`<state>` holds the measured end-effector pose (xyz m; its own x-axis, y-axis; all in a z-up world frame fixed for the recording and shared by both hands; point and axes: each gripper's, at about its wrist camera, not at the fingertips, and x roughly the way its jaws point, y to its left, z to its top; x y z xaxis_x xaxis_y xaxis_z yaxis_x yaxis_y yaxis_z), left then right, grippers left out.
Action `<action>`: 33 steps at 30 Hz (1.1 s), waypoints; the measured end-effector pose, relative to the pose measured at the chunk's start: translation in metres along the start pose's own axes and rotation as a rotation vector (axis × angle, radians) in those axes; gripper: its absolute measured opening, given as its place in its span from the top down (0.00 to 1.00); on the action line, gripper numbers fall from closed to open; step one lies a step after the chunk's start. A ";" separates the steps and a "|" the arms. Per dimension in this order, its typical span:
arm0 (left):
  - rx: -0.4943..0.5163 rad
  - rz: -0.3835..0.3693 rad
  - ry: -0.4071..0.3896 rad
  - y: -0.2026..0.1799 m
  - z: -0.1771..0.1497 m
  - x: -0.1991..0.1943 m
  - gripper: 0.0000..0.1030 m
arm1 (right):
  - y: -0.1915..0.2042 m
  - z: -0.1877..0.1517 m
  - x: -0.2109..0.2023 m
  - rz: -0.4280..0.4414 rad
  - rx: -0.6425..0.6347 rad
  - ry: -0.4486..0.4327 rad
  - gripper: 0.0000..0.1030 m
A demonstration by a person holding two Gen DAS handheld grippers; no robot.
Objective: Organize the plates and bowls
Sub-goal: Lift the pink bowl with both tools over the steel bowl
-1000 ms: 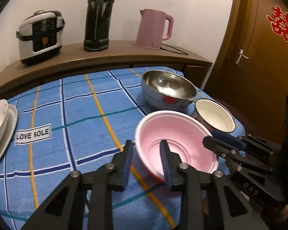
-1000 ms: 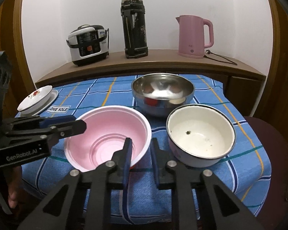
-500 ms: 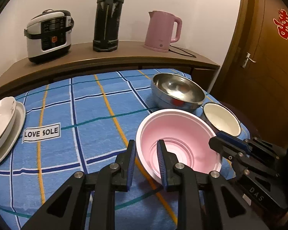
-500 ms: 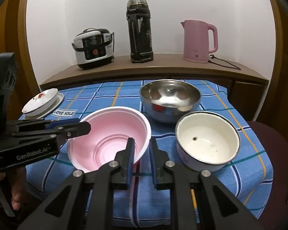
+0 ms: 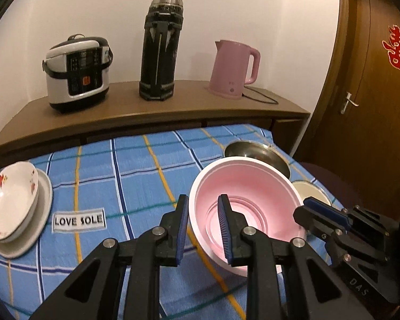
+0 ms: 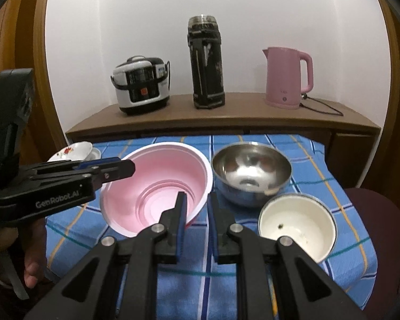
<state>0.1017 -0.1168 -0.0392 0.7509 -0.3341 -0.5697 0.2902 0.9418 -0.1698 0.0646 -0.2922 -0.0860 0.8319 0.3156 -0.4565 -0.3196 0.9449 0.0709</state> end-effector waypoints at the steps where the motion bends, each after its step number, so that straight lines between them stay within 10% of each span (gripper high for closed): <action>1: 0.002 -0.002 -0.007 0.000 0.003 -0.001 0.76 | 0.000 0.004 -0.001 -0.002 -0.001 -0.010 0.85; 33: 0.116 -0.182 -0.100 -0.040 0.082 0.035 0.76 | -0.056 0.061 -0.005 -0.178 0.077 -0.067 0.85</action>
<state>0.1649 -0.1688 0.0141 0.7333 -0.5058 -0.4544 0.4885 0.8568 -0.1653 0.1062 -0.3412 -0.0332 0.9012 0.1459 -0.4081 -0.1314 0.9893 0.0637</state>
